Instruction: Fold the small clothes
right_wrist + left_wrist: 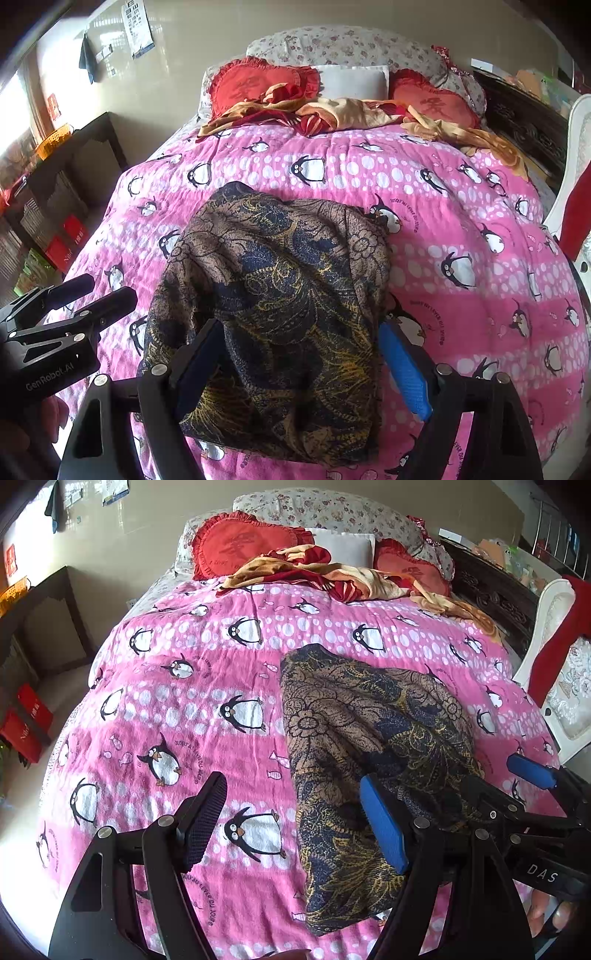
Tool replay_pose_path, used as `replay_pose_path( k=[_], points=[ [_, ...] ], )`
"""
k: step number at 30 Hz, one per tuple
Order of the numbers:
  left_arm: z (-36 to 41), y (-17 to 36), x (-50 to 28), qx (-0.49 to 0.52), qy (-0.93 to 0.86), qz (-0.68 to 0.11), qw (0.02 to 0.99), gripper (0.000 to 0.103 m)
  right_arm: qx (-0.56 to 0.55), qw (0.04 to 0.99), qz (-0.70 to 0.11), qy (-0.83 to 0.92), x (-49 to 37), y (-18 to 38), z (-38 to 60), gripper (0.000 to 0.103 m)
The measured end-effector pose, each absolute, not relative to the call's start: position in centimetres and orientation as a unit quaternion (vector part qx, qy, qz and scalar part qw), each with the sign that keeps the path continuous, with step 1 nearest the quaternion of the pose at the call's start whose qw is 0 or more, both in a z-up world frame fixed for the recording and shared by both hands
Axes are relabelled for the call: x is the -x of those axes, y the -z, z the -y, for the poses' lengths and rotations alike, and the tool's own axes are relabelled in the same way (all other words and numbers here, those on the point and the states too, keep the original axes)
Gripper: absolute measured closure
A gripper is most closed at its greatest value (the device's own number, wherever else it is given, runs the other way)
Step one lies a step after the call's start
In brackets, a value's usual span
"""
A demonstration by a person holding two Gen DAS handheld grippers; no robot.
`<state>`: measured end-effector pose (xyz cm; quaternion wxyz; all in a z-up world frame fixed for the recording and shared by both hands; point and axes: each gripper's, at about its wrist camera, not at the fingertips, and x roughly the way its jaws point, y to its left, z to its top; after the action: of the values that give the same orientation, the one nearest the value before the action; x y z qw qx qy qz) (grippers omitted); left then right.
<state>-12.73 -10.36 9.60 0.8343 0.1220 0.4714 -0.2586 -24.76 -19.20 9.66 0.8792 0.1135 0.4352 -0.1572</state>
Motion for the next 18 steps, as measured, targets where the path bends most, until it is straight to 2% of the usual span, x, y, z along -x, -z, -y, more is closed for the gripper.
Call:
replay_pose_path(
  k=[18],
  points=[
    [10.22, -9.05, 12.41, -0.123, 0.25, -0.474, 0.835, 0.028, -0.117, 0.875, -0.444, 0.155, 24.26, -9.05, 18.96, 0.02]
  ],
)
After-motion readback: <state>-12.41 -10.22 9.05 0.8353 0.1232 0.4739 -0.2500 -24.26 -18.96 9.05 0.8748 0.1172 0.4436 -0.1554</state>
